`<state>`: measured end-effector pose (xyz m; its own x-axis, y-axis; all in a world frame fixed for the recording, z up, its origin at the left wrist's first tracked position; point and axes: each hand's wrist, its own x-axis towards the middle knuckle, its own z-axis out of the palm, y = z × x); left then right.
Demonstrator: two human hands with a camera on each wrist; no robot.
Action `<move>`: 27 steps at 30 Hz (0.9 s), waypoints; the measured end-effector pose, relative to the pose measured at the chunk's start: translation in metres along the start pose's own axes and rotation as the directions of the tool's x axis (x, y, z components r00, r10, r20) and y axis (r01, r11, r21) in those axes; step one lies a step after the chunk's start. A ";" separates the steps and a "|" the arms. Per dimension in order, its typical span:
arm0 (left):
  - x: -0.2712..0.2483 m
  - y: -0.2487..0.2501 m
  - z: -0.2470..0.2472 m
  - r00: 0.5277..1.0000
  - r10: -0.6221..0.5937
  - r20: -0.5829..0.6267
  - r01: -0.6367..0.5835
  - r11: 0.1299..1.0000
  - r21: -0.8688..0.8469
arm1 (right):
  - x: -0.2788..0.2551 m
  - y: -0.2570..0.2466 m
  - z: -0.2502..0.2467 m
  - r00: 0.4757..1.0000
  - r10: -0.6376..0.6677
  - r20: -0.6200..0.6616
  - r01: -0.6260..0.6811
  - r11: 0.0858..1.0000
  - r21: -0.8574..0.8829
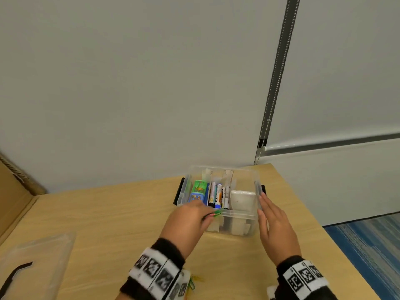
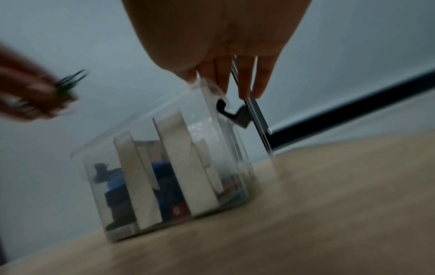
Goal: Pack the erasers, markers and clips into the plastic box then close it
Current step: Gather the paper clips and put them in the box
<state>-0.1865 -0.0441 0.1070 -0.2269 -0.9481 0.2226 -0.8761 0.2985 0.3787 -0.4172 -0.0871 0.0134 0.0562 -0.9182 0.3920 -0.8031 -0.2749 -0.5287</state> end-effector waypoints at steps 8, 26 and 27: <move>0.107 0.065 0.043 0.948 0.098 0.302 -0.225 0.880 0.419 | -0.003 0.005 0.011 0.996 -0.033 -0.083 0.036 0.999 0.034; 0.044 0.007 0.011 0.994 0.070 0.087 -0.055 0.985 -0.163 | -0.004 0.001 0.006 0.997 -0.024 -0.068 0.025 1.000 0.004; 0.028 -0.005 0.006 0.996 0.055 0.065 -0.044 0.986 -0.161 | -0.005 -0.004 0.005 0.997 -0.024 -0.078 0.023 1.000 -0.014</move>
<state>-0.1907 -0.0733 0.1060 -0.3021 -0.9354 0.1839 -0.7852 0.3535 0.5084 -0.4114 -0.0830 0.0103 0.0292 -0.8862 0.4624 -0.8099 -0.2921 -0.5086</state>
